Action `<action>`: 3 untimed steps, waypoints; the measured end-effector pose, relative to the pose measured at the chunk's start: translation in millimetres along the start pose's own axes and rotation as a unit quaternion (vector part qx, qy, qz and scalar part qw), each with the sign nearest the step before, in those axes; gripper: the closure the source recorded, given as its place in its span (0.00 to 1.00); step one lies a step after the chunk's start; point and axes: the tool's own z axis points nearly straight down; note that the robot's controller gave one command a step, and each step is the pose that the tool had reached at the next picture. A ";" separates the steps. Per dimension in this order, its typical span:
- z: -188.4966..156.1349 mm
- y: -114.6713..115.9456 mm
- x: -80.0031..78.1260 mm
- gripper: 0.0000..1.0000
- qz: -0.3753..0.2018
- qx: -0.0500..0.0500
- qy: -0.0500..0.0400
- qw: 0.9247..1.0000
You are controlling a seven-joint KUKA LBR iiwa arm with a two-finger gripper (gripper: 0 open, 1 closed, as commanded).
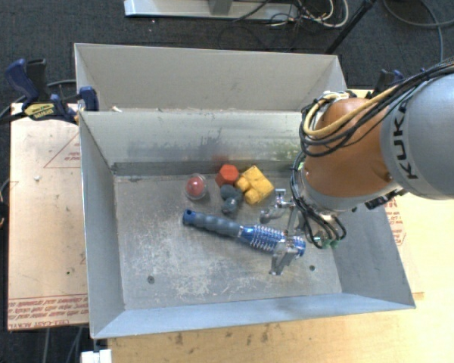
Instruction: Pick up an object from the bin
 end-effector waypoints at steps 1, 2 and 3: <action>78.5 -25.5 -41.7 0.00 -0.039 0.000 -0.007 0.999; 74.1 -24.7 -42.3 1.00 -0.039 0.000 -0.008 0.999; -125.9 -8.8 23.2 1.00 -0.127 0.001 -0.008 0.992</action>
Offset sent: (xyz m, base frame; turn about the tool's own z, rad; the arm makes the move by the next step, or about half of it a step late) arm 0.0388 -0.0251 -0.0776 -0.0811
